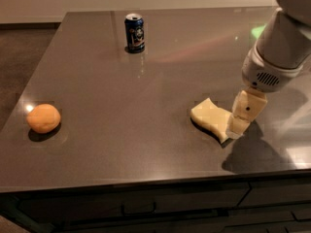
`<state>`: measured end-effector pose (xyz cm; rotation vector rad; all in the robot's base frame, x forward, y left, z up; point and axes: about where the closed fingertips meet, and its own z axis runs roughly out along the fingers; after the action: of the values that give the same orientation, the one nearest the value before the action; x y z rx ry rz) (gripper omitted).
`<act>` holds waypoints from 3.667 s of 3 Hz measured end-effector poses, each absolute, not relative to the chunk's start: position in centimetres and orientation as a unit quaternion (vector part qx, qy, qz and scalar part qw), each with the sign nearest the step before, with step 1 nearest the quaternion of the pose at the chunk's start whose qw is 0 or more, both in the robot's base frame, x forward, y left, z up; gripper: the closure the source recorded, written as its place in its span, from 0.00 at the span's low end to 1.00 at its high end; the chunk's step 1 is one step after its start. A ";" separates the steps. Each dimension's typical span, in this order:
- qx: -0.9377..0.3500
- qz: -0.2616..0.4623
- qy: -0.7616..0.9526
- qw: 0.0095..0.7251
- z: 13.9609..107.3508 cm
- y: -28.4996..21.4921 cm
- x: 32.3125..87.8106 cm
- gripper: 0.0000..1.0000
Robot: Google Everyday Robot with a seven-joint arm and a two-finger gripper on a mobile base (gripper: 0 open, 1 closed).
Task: Move sponge near pepsi can
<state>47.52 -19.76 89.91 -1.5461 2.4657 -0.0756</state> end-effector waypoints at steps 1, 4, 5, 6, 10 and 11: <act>-0.518 -0.023 0.850 0.096 87.6 -19.2 47.6 0.00; -0.513 -0.018 0.856 0.059 84.4 -18.0 47.5 0.34; -0.517 -0.017 0.854 0.061 84.8 -17.5 47.6 0.57; -0.524 -0.015 0.849 0.069 86.0 -16.6 48.2 0.80; -0.522 -0.006 0.848 0.093 88.9 -12.9 51.6 1.00; -0.493 -0.030 0.867 0.073 89.1 -11.1 56.0 1.00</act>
Offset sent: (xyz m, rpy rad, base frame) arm 0.0015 0.0170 -0.0622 -0.0486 0.1063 -0.0522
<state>56.02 -11.09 89.12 -1.4801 2.6032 -0.0891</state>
